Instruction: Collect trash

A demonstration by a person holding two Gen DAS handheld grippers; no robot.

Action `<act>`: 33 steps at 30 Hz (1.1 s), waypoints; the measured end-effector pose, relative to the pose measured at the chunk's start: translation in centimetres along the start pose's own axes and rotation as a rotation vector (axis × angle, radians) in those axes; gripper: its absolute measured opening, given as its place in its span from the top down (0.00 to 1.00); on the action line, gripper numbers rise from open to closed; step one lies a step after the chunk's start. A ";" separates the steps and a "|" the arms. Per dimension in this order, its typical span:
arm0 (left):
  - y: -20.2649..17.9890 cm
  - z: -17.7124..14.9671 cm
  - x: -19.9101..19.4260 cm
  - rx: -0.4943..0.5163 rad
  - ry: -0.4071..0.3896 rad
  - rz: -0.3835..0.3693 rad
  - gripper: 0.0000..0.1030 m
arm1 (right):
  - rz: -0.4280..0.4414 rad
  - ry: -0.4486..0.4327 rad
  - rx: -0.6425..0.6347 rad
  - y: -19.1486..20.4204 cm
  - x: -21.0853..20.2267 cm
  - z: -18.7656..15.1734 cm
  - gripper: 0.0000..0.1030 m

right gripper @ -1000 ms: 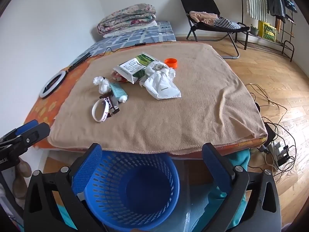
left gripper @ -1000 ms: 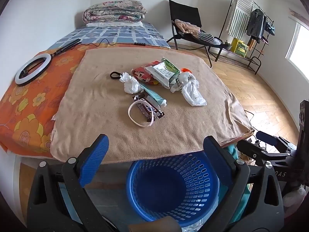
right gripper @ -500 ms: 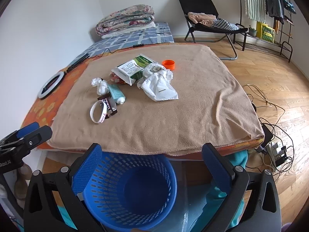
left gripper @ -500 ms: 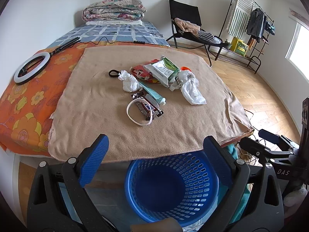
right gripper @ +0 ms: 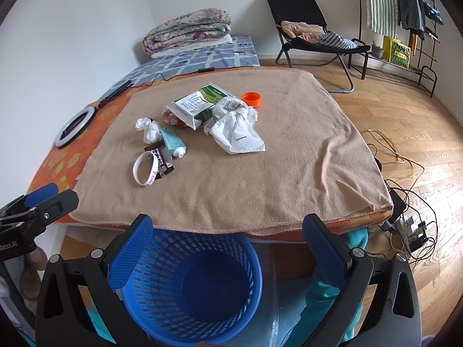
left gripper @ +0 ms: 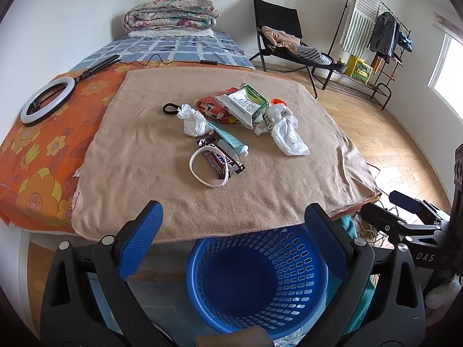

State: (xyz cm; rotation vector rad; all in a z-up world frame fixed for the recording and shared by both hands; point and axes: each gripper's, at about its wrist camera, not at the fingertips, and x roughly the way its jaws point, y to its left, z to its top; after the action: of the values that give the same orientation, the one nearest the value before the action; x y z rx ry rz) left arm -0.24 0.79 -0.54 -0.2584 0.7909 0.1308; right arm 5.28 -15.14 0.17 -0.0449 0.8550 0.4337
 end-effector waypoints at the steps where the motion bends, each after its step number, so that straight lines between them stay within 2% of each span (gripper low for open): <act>1: 0.0 0.0 0.0 -0.001 0.001 0.000 0.03 | 0.000 0.001 -0.001 0.0 0.1 0.0 0.01; 33: 0.1 -0.2 0.4 -0.001 0.007 -0.002 0.03 | -0.016 -0.009 -0.029 0.1 0.4 -0.4 0.01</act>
State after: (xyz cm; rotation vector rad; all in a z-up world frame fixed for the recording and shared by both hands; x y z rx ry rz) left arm -0.18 0.84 -0.97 -0.2602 0.7971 0.1286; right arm 5.23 -14.96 -0.37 -0.0769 0.8393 0.4309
